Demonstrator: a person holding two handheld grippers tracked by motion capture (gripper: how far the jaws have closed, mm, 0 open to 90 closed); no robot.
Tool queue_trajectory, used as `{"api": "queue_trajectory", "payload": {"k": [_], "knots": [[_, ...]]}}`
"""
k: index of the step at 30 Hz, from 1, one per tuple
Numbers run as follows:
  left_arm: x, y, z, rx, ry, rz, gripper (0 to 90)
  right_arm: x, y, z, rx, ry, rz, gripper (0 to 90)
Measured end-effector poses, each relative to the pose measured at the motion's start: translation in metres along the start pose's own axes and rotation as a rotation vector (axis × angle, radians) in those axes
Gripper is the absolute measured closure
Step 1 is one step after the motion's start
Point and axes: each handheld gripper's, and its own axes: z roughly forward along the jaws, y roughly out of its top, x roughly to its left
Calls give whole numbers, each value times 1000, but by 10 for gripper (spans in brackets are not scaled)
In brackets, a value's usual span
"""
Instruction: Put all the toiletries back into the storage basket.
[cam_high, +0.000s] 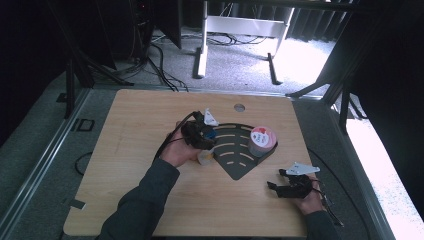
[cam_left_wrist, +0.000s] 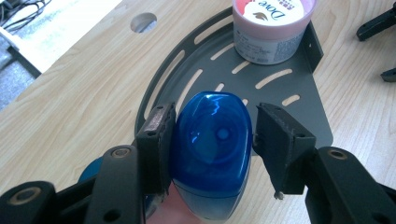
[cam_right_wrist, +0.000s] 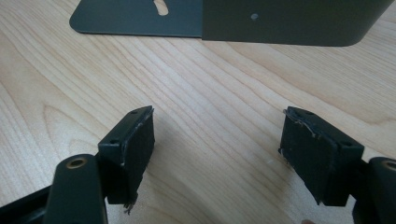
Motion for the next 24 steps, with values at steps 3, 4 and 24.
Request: {"api": "queue_trajectory", "payload": {"k": [3, 4, 24], "knots": [[-1, 0, 2, 7, 3, 3, 493, 0, 0, 0, 0, 0, -1, 254], [-1, 0, 2, 7, 4, 2, 494, 0, 0, 0, 0, 1, 0, 254], [4, -1, -3, 16, -110, -76, 559, 0, 0, 0, 0, 1, -1, 253]]}}
